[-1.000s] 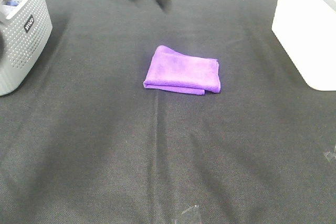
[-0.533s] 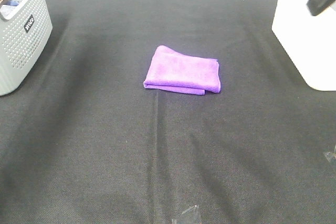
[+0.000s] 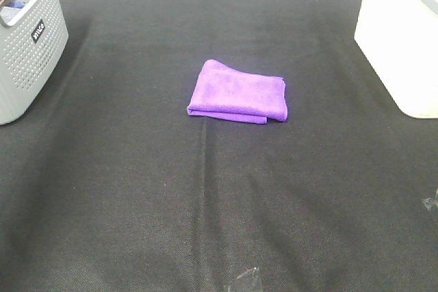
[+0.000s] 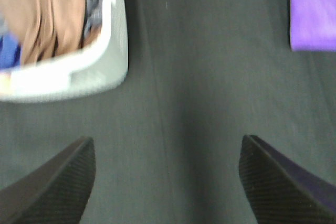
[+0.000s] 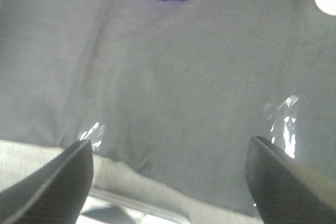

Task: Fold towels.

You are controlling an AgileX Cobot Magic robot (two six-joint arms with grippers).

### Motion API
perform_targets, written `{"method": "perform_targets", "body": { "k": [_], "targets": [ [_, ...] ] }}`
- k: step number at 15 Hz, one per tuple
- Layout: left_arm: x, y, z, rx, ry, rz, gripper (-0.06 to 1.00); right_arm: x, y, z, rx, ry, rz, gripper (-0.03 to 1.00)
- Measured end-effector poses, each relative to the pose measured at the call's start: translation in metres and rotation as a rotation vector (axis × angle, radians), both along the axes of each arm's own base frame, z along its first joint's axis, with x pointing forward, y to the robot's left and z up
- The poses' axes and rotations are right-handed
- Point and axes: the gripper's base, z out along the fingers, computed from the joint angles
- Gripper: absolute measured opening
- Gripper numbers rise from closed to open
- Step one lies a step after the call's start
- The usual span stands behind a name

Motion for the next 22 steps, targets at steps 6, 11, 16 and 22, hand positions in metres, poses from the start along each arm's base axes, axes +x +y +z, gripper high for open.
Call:
{"method": "perform_targets", "body": {
  "k": [6,11,16,22],
  "targets": [
    [-0.155,0.016,-0.065,-0.007,-0.265,0.007,0.7,-0.09,-0.013,-0.055,0.029,-0.219,0.002,0.76],
    [-0.198,0.02,-0.123,-0.024,-0.389,0.013,0.7,-0.107,-0.016,-0.092,0.012,-0.28,0.021,0.76],
    [-0.192,0.018,-0.133,-0.028,-0.422,-0.01,0.7,-0.09,-0.015,-0.112,-0.009,-0.289,0.016,0.76],
    [-0.192,0.015,-0.133,-0.017,-0.423,0.109,0.7,-0.089,-0.015,-0.112,-0.014,-0.291,-0.024,0.76]
  ]
}}
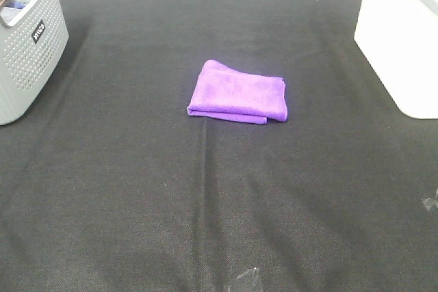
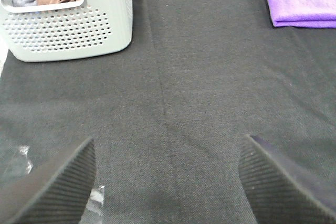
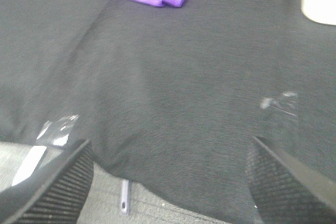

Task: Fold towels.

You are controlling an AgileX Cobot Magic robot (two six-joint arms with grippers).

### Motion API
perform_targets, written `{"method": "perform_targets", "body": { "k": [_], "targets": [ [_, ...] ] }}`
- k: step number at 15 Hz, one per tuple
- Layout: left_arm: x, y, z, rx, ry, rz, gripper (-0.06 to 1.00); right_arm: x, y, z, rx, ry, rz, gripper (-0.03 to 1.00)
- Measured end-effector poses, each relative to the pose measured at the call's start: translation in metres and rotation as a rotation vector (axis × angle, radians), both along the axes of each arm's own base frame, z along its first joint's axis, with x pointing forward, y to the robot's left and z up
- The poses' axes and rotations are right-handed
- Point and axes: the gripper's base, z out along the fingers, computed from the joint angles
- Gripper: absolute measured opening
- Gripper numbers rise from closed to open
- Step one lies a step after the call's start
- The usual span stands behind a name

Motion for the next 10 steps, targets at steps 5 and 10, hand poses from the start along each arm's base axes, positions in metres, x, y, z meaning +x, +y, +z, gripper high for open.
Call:
{"method": "perform_targets", "body": {
  "k": [5,10],
  "targets": [
    [0.0001,-0.0006,0.0,-0.002,0.0,0.046,0.7,0.0007,0.0008,0.0007,0.007,-0.008,-0.023,0.76],
    [0.0001,-0.0009,0.0,-0.005,0.0,0.044,0.7,0.0006,0.0009,0.0007,0.007,-0.008,-0.022,0.76]
  ]
}}
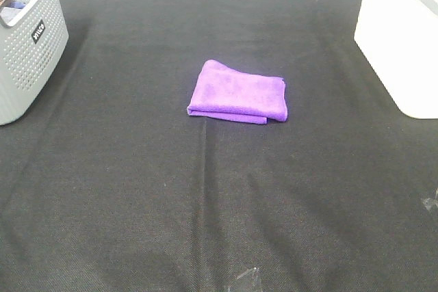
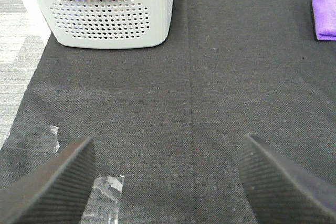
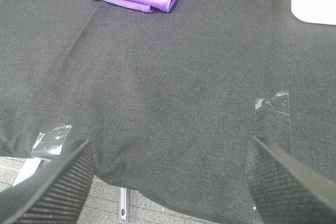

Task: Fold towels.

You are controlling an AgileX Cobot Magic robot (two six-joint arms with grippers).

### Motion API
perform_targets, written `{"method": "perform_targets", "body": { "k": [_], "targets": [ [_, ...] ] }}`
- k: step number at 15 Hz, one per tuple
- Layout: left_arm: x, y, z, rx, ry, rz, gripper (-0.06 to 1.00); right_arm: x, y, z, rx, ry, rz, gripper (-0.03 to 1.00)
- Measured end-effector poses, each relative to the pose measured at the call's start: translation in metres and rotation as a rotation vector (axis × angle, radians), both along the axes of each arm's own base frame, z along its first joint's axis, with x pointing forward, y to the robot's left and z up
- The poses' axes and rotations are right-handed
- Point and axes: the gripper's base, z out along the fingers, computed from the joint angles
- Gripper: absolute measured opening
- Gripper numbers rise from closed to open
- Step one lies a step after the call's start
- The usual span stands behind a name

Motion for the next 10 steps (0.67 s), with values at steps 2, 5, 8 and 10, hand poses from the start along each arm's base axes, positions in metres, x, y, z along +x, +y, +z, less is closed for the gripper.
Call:
{"method": "perform_targets", "body": {
  "k": [2,5,8,10],
  "targets": [
    [0.0,0.0,0.0,0.0,0.0,0.0,0.7,0.0,0.0,0.0,0.0,0.0,0.0,0.76],
    [0.0,-0.0001,0.0,-0.001,0.0,-0.001,0.7,0.0,0.0,0.0,0.0,0.0,0.0,0.76],
    [0.0,-0.0002,0.0,-0.002,0.0,-0.001,0.7,0.0,0.0,0.0,0.0,0.0,0.0,0.76],
    [0.0,-0.0002,0.0,-0.002,0.0,-0.001,0.7,0.0,0.0,0.0001,0.0,-0.001,0.0,0.76]
  ]
}}
